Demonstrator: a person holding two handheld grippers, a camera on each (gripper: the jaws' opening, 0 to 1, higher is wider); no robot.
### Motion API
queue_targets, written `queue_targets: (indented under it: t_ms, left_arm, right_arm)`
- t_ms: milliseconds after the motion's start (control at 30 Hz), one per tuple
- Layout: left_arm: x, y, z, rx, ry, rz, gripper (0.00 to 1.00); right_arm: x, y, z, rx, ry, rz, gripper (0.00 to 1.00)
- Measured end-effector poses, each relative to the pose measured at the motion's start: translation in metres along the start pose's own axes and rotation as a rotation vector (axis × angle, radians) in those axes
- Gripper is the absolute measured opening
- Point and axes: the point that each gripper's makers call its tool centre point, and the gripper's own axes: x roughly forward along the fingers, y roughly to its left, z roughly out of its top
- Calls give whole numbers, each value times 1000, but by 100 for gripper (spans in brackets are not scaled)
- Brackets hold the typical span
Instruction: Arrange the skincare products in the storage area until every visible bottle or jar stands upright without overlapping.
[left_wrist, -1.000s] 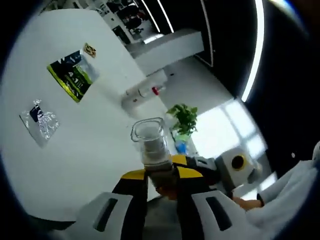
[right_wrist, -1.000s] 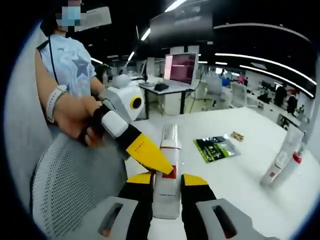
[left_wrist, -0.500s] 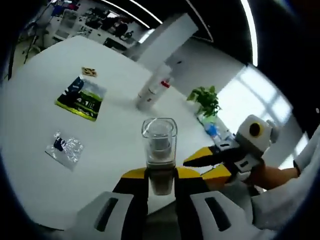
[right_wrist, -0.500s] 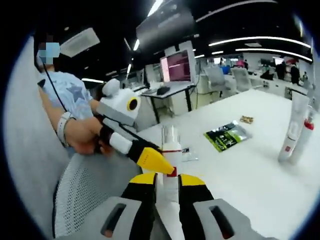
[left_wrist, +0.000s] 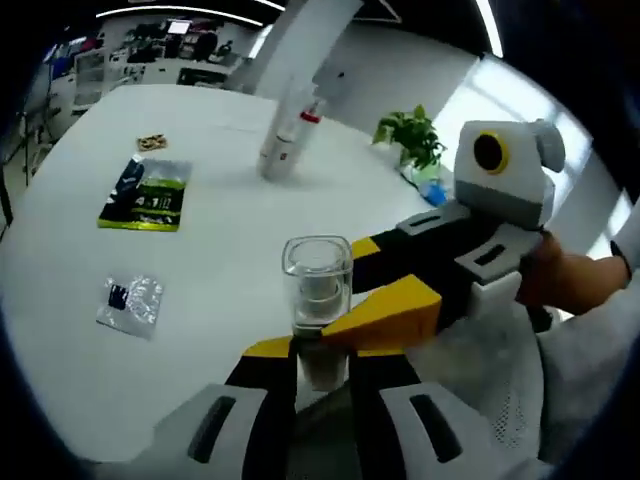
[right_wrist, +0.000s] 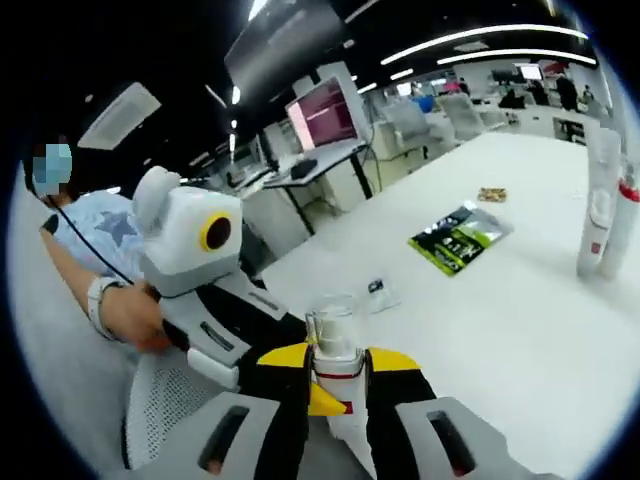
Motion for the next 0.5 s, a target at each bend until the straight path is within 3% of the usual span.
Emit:
queue_targets:
  t_ms: [100, 167, 233, 400, 500]
  left_arm:
    - [-1, 2, 1, 48, 9, 40, 14]
    - [-1, 1, -3, 80, 45, 55, 14]
    - [-1, 2, -3, 157, 68, 90, 14]
    - [2, -3, 2, 242, 40, 101, 15]
    - [2, -3, -11, 294, 102, 80, 14]
  right_arm:
    - [0, -2, 2, 4, 7, -13, 16]
    - [1, -3, -4, 11, 43, -15, 16]
    - [0, -3, -5, 8, 46, -17, 15]
    - [-8, -12, -4, 25, -16, -49, 11]
    - [-12, -22, -3, 22, -46, -81, 10]
